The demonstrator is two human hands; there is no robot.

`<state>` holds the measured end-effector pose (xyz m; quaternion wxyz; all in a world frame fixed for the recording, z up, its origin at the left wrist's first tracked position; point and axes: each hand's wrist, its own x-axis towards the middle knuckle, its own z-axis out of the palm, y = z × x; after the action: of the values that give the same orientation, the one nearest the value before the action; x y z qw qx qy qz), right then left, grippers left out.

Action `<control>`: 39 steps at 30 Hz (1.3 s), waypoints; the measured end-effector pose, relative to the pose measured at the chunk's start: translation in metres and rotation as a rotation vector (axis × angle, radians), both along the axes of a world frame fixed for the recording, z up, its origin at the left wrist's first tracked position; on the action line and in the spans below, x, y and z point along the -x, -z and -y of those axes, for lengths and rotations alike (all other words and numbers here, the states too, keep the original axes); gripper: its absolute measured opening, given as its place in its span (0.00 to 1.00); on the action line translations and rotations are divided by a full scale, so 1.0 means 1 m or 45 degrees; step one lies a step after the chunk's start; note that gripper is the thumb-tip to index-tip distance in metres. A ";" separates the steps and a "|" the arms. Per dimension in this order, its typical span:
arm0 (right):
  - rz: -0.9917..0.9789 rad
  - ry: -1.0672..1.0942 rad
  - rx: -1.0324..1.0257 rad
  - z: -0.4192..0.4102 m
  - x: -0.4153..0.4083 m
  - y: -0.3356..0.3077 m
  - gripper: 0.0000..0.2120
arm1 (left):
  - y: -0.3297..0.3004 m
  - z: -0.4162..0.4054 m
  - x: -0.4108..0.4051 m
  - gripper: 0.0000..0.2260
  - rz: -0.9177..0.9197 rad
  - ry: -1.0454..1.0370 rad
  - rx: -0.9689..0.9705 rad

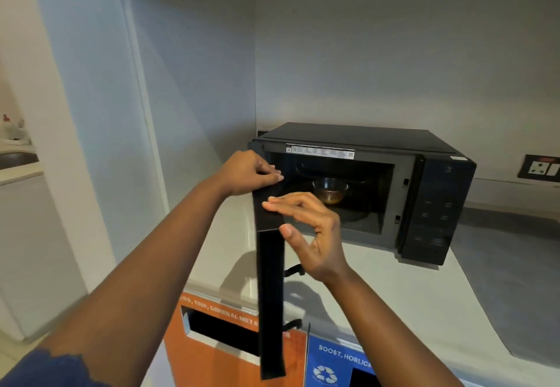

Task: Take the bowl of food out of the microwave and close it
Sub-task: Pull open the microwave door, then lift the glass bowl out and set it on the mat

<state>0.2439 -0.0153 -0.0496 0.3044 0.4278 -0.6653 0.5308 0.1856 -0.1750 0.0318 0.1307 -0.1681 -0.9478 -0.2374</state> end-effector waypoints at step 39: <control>0.836 0.584 0.424 -0.006 0.096 0.062 0.13 | 0.033 -0.058 0.072 0.16 0.349 -0.236 -0.027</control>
<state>0.1479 -0.0090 -0.1120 0.2515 0.0225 -0.7100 0.6574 0.1138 -0.1168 -0.0012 0.0233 -0.0447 -0.9656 -0.2551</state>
